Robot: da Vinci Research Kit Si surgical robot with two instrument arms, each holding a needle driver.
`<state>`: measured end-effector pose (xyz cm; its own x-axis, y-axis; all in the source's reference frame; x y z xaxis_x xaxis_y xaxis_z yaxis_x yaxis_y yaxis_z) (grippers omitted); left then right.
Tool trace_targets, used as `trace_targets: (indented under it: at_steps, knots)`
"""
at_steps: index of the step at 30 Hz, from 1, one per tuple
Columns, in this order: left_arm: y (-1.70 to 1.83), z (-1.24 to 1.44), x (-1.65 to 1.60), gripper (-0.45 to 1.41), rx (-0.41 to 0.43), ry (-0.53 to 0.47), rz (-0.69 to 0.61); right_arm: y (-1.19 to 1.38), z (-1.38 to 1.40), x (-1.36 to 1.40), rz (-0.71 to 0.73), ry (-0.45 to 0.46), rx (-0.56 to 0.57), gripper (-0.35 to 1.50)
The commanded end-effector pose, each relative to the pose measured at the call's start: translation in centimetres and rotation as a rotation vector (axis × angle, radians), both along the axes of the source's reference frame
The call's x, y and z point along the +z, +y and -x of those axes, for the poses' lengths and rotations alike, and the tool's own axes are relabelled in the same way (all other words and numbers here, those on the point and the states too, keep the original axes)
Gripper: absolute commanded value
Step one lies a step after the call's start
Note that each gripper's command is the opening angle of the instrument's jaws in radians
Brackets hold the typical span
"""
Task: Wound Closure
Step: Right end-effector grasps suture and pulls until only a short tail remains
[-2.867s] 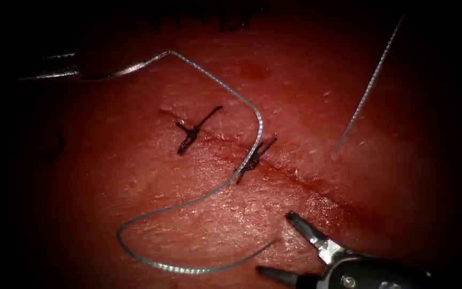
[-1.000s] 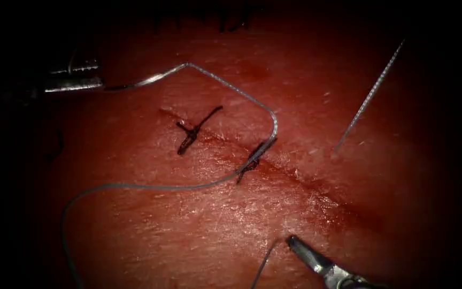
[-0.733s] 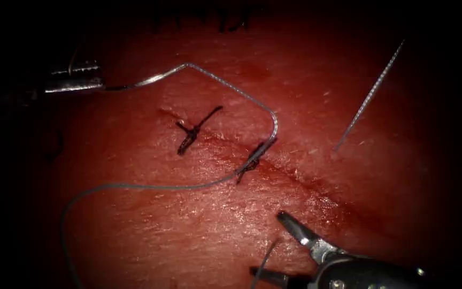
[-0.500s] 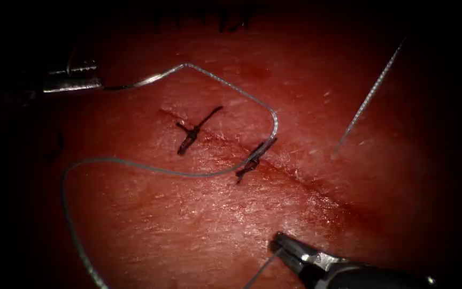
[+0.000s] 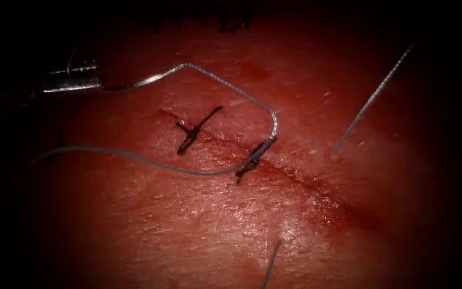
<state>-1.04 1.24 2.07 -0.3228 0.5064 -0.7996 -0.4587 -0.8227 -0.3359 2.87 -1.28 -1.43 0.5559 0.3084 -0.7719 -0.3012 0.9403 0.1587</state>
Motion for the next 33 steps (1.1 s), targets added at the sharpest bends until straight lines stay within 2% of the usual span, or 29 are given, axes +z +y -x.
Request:
trace_targets:
  at_steps: [1, 2, 4, 5, 8, 11, 12, 14, 18, 19, 21, 24, 26, 27, 28, 29, 30, 31, 33]
  knots:
    - [0.00, 0.06, 0.05, -0.45, 0.000, -0.001, 0.001, -0.11, -0.13, -0.05, -0.004, 0.014, -0.013, -0.35]
    - [0.00, 0.06, 0.05, -0.45, 0.000, -0.001, 0.001, -0.05, -0.14, -0.05, -0.006, 0.020, -0.009, 0.29]
    - [0.00, 0.06, 0.05, -0.45, 0.000, -0.001, 0.001, 0.07, -0.08, 0.04, 0.020, 0.061, 0.027, 0.93]
    - [0.00, 0.05, 0.05, -0.45, 0.001, -0.001, 0.000, 0.18, 0.03, 0.17, 0.022, 0.069, 0.028, 1.18]
    - [0.00, 0.04, -0.01, -0.45, 0.004, 0.000, 0.000, 0.48, 0.47, 0.59, 0.028, 0.058, 0.037, 1.38]
    - [0.00, 0.04, -0.02, -0.45, 0.007, 0.001, 0.004, 0.65, 0.70, 0.80, 0.027, 0.050, 0.041, 1.38]
    - [0.01, 0.05, -0.01, -0.45, 0.006, 0.001, 0.005, 0.77, 0.79, 0.95, 0.033, 0.041, 0.045, 1.38]
    - [0.01, 0.06, 0.00, -0.45, 0.008, -0.001, 0.005, 0.86, 0.81, 1.09, 0.040, 0.035, 0.047, 1.38]
    - [0.00, 0.07, 0.00, -0.45, 0.008, -0.002, 0.005, 1.02, 0.73, 1.53, 0.066, 0.023, 0.054, 1.38]
    - [0.00, 0.07, 0.00, -0.45, 0.008, -0.002, 0.005, 1.02, 0.73, 1.53, 0.066, 0.023, 0.054, 1.38]
    - [0.00, 0.07, 0.00, -0.45, 0.008, -0.002, 0.005, 1.06, 0.66, 1.73, 0.076, 0.006, 0.052, 1.35]
    - [0.00, 0.07, 0.00, -0.45, 0.008, -0.002, 0.005, 1.11, 0.60, 1.86, 0.083, 0.001, 0.057, 1.35]
    - [0.00, 0.07, 0.00, -0.45, 0.008, -0.002, 0.005, 1.12, 0.56, 1.89, 0.086, -0.005, 0.063, 1.28]
    - [0.00, 0.07, 0.00, -0.45, 0.008, -0.002, 0.005, 1.11, 0.55, 1.90, 0.091, -0.023, 0.075, 1.20]
    - [0.00, 0.07, 0.00, -0.45, 0.008, -0.002, 0.005, 1.05, 0.55, 1.92, 0.120, -0.095, 0.130, 0.59]
    - [0.00, 0.07, 0.00, -0.45, 0.009, -0.002, 0.005, 1.03, 0.56, 1.92, 0.137, -0.125, 0.153, 0.29]
    - [0.00, 0.06, 0.00, -0.45, 0.009, -0.002, 0.005, 1.03, 0.57, 1.92, 0.148, -0.145, 0.139, -0.20]
    - [0.00, 0.06, 0.00, -0.45, 0.009, -0.003, 0.005, 1.00, 0.61, 1.90, 0.121, -0.135, 0.106, -0.35]
    - [0.00, 0.06, 0.00, -0.45, 0.009, -0.003, 0.005, 0.97, 0.66, 1.84, 0.110, -0.154, 0.102, -0.35]
